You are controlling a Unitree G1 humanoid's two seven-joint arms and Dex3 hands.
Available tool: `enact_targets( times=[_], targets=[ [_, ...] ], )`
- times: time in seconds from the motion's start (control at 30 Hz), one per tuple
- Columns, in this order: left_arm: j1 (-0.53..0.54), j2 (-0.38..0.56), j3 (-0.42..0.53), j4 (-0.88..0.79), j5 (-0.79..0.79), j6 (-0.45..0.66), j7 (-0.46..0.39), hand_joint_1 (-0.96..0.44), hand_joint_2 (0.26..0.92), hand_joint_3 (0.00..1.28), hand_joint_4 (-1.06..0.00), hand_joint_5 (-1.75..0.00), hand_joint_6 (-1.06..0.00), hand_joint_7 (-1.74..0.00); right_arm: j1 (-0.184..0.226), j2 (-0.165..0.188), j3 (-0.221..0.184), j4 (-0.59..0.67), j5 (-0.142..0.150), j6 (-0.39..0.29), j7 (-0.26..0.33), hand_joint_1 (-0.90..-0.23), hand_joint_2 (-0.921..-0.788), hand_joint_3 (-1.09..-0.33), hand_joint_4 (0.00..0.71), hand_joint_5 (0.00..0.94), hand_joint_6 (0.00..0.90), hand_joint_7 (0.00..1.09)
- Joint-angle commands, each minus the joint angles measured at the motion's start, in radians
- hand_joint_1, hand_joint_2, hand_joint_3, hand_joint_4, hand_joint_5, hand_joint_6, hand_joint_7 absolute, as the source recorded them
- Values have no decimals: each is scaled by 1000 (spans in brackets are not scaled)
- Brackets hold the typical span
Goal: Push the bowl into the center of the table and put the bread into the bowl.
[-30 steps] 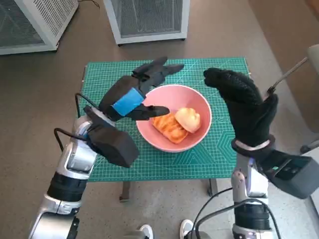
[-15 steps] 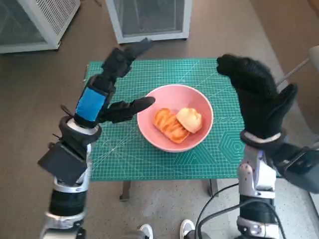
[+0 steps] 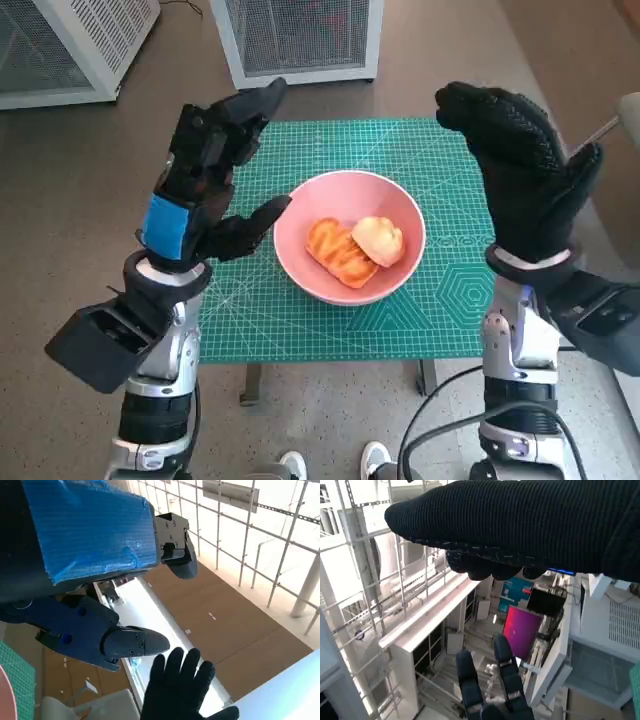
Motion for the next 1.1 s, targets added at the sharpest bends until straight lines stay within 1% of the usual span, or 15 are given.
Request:
enact_targets(
  times=[0.03,0.27,0.57,1.03,1.07,1.1],
  targets=[
    [0,-8,5,15,-14,-16,-11,-509,921,399,-278,-88,1,-900,-7,-11,1,24,-12,-4,2,-383,-921,-506,527,119,218,766],
    [-5,-19,2,19,-23,-3,-17,-489,921,406,-262,-88,1,-899,-10,-20,3,29,-14,-11,11,-374,-921,-524,530,109,209,782],
    [-16,-23,1,26,-16,-2,-13,-465,921,416,-248,-94,1,-904,-7,-31,6,35,-14,-18,17,-369,-921,-524,532,104,201,787],
    [-50,-28,6,60,-28,-13,-24,-472,921,426,-246,-120,1,-905,-24,-31,7,59,-20,-32,7,-374,-921,-523,534,97,193,792],
    [-52,-28,6,62,-27,-15,-25,-473,921,424,-236,-142,1,-906,-25,-31,6,61,-21,-33,6,-374,-921,-523,534,96,193,792],
    [-54,-28,6,63,-25,-18,-24,-475,921,422,-186,-241,1,-908,-25,-30,6,60,-22,-33,5,-374,-921,-523,534,96,193,793]
  ],
)
